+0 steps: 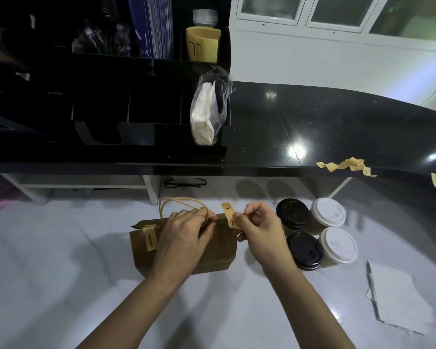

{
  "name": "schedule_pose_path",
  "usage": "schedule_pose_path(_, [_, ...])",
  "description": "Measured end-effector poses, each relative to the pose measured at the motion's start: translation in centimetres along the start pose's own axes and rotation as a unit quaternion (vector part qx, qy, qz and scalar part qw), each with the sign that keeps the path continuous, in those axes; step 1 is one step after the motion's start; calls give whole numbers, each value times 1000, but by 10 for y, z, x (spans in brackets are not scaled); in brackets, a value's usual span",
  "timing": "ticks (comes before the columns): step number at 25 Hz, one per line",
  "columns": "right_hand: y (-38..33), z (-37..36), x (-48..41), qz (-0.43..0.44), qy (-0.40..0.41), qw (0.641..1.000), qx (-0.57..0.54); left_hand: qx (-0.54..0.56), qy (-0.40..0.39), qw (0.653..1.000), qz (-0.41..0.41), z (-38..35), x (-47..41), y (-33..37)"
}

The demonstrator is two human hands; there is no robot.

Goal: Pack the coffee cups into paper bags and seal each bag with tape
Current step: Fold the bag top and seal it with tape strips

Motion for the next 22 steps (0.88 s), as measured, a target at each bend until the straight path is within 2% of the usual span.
schedule_pose_path(6, [7,-11,11,18,24,998,-50,24,-5,1000,-6,-2,0,1])
schedule_pose_path(12, [16,-11,13,1,65,997,-47,29,-8,1000,-2,0,1,1])
schedule_pose_path(22, [23,-8,9,-3,64,998,1,-37,-114,992,-47,-7,-13,17])
Point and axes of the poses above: each hand's wrist, its own x-axis away from the middle knuckle, its own z-axis out of the back of the hand, y = z × x, the point moved 9 cm from there along -x, towards the middle knuckle, and after that the axes turned 3 degrees about -x, right-handed, at the moved point
